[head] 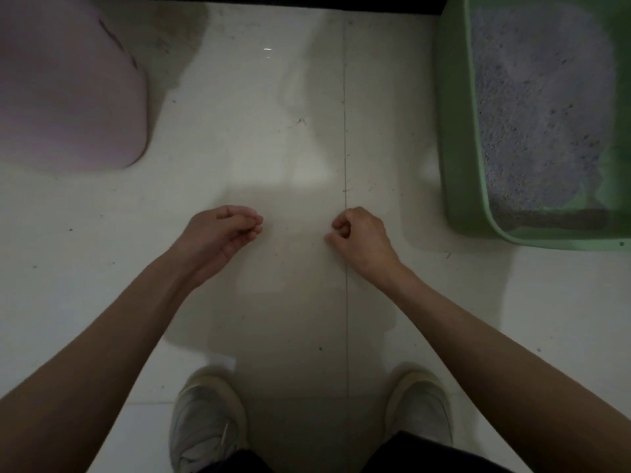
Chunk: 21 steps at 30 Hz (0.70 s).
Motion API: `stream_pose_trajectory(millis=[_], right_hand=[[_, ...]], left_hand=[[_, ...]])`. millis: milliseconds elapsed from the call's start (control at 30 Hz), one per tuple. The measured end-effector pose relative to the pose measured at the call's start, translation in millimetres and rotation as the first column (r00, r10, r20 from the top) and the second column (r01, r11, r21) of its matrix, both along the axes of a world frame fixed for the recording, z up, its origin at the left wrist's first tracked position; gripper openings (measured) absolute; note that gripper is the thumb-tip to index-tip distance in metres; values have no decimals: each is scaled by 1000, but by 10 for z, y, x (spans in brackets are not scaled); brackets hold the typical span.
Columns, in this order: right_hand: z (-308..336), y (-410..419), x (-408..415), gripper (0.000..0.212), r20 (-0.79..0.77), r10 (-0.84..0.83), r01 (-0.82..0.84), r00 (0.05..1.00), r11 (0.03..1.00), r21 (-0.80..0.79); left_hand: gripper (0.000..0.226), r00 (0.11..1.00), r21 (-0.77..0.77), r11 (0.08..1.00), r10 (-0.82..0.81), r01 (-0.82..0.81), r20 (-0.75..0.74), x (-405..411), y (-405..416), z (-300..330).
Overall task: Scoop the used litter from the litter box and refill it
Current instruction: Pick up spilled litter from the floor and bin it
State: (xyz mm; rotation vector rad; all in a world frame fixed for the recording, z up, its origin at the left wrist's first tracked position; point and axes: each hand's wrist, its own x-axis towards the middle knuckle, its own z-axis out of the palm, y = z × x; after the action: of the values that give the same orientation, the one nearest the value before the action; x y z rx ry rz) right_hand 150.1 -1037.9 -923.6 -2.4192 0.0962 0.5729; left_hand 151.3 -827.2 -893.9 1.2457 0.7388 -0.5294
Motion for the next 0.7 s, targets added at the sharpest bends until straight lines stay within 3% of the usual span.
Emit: stream_pose_trajectory(millis=[133,200,267,333,400,467,533,567,600,633,700], right_hand=[[19,68,0,18,5,108,-107,994,991,-75],[23,94,-8,19,4,170,-168,985,981,-101],[16,102,-26,21,11,236,-232,972,962,-143],[10,86,-49,21,11,248,-244,969,960,-134],[33,48,-59,20,-19,70,-70,997,998,-3],[84,-14,-78,15,-154,-229,262,961,934,244],[151,-78,-116,10,-420,-409,581,810,654,484],[172,-108,-136,11,-524,-415,666,744,524,531],[190,-128,-152,13,-579,-400,702,710,459,544],[200,-128,-162,15,-592,-380,700,711,461,545],[196,-88,-158,19,-535,-349,629,770,560,539]], left_hand=[[26,998,59,998,-29,32,-48,-153,47,-62],[27,994,196,975,-95,102,-45,-237,47,-103],[19,948,471,832,-317,292,-27,-322,42,-161],[9,854,692,599,-518,404,-50,-393,-5,-208],[12,801,792,473,-597,387,-35,-433,-78,-254],[16,780,828,443,-626,343,13,-427,-138,-294],[17,758,842,428,-651,329,34,-412,-160,-332],[16,741,848,410,-671,336,31,-400,-163,-350],[15,722,855,388,-691,344,23,-389,-166,-365],[13,707,862,369,-707,348,18,-378,-172,-372],[12,688,869,349,-726,352,13,-364,-190,-377]])
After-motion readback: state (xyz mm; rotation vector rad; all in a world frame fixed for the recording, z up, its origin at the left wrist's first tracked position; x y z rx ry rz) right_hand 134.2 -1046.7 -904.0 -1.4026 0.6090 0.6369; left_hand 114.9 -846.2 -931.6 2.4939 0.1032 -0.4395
